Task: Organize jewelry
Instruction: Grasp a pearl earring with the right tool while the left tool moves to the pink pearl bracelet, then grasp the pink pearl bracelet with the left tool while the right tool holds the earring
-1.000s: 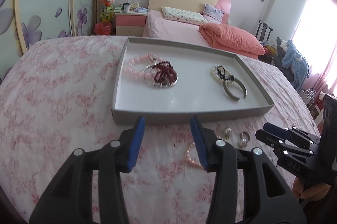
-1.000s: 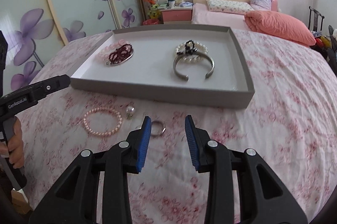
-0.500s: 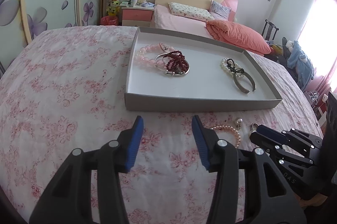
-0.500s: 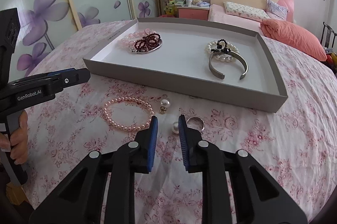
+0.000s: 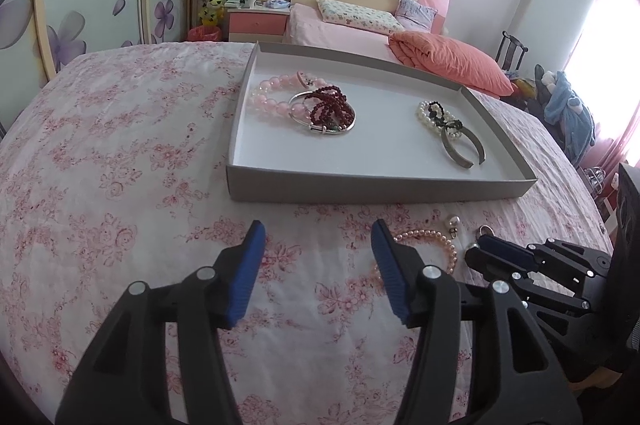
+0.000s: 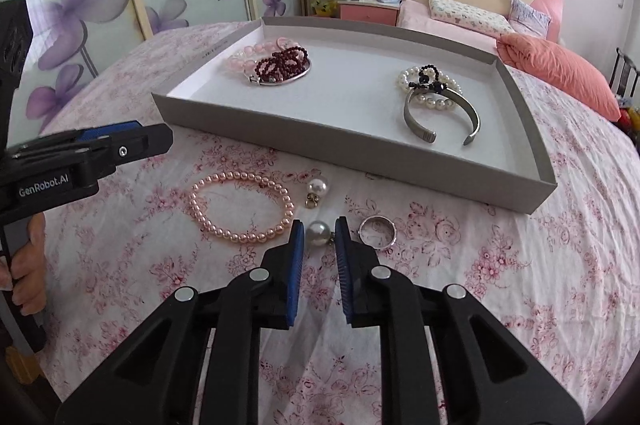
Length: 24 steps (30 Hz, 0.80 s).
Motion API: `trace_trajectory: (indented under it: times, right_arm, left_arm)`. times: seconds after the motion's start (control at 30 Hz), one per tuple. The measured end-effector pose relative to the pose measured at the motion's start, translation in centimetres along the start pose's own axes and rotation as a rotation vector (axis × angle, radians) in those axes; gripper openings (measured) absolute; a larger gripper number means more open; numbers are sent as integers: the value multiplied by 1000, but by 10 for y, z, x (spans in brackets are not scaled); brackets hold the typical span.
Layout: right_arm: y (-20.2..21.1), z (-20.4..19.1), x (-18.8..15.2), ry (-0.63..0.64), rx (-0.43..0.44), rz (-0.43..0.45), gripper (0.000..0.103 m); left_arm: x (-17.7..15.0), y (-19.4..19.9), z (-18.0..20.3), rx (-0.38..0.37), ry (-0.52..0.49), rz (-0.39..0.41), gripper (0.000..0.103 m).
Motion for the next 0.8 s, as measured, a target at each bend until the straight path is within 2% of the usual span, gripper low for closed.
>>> trace_trajectory:
  times: [0.27, 0.6, 0.8]
  right_arm:
    - [10, 3, -15, -16, 28, -12, 14]
    - [22, 44, -38, -112, -62, -28, 14]
    - [21, 56, -39, -146, -87, -28, 14]
  left_arm:
    - [-12, -8, 14, 8, -52, -36, 59]
    - [-29, -28, 34, 53, -181, -82, 58]
    - [-31, -34, 47, 80, -248, -72, 41]
Point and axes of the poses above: each gripper's, at about its wrist camera, not at the fingertips, and y roughly against the way its jaws point, z to its right, x to its top, the point moved 9 cm from there along -y, roughly the way its jaws point, and after that the axes turned 12 degrees about y, right-handed, at the moved point
